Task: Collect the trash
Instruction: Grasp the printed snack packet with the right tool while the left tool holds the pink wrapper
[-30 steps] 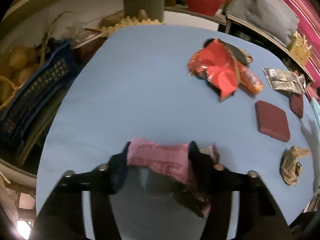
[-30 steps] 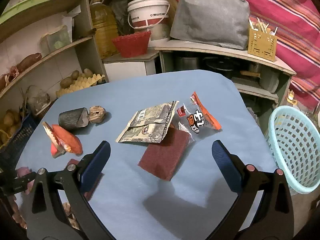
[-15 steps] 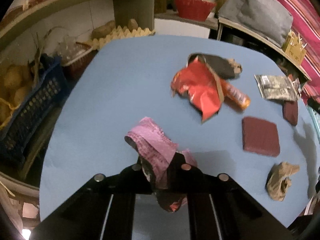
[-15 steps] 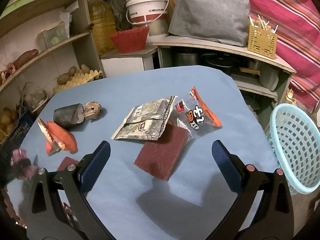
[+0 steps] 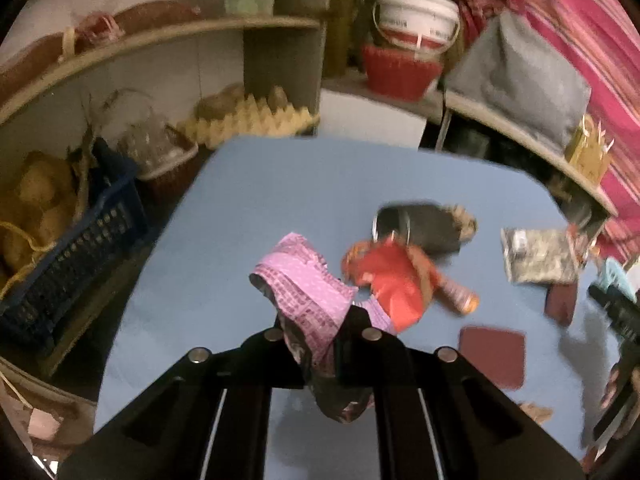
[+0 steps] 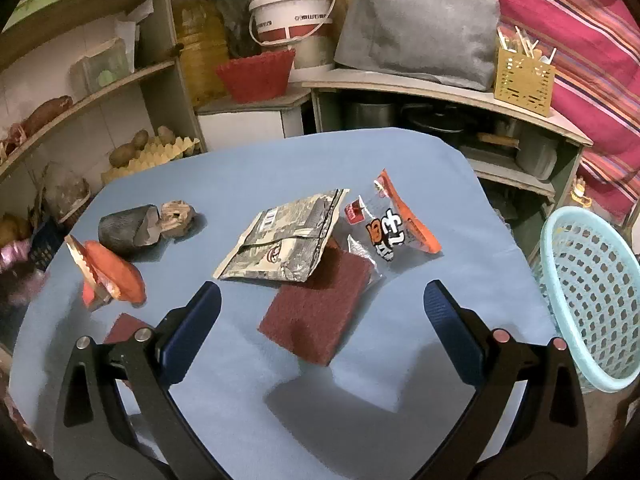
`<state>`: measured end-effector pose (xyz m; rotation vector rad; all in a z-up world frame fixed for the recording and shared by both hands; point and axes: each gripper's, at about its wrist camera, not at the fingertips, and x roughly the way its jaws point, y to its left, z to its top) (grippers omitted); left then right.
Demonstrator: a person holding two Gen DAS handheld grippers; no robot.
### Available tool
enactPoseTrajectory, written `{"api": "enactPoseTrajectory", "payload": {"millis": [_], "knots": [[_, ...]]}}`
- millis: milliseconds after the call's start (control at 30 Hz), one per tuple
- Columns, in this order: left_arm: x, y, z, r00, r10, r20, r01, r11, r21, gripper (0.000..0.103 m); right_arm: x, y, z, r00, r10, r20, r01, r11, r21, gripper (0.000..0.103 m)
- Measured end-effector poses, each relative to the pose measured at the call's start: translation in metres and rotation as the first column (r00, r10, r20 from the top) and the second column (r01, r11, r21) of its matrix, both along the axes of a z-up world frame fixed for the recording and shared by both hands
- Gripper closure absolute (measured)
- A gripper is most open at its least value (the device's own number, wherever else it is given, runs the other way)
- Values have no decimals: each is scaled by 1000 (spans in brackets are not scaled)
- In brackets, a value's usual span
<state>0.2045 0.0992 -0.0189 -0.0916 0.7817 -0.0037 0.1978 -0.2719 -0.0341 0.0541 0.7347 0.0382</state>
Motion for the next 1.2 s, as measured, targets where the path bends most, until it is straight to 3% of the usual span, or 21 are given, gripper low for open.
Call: {"api": "enactPoseTrajectory", "payload": {"millis": [367,633,900,1067,1200], "knots": [[12,-19,17,998,10,64,-11,1000,15,95,10,1,-5,1000,-12,0,12,1000,-27,4],[28,-32,15,998,-1,60,1,1000,1,95,43,11,-12,999,-25,-25,24,998,-57,5],[33,-39,5,999,0,42,-2,999,37,95,72,19,-29,990,-31,-136,27,999,-31,42],[33,-39,3,999,-2,36,0,999,41,95,70,15,-26,991,-9,-131,8,1000,-13,90],[31,-39,3,999,-4,43,3,999,34,95,62,11,-18,995,9,-95,-9,1000,4,97]]}}
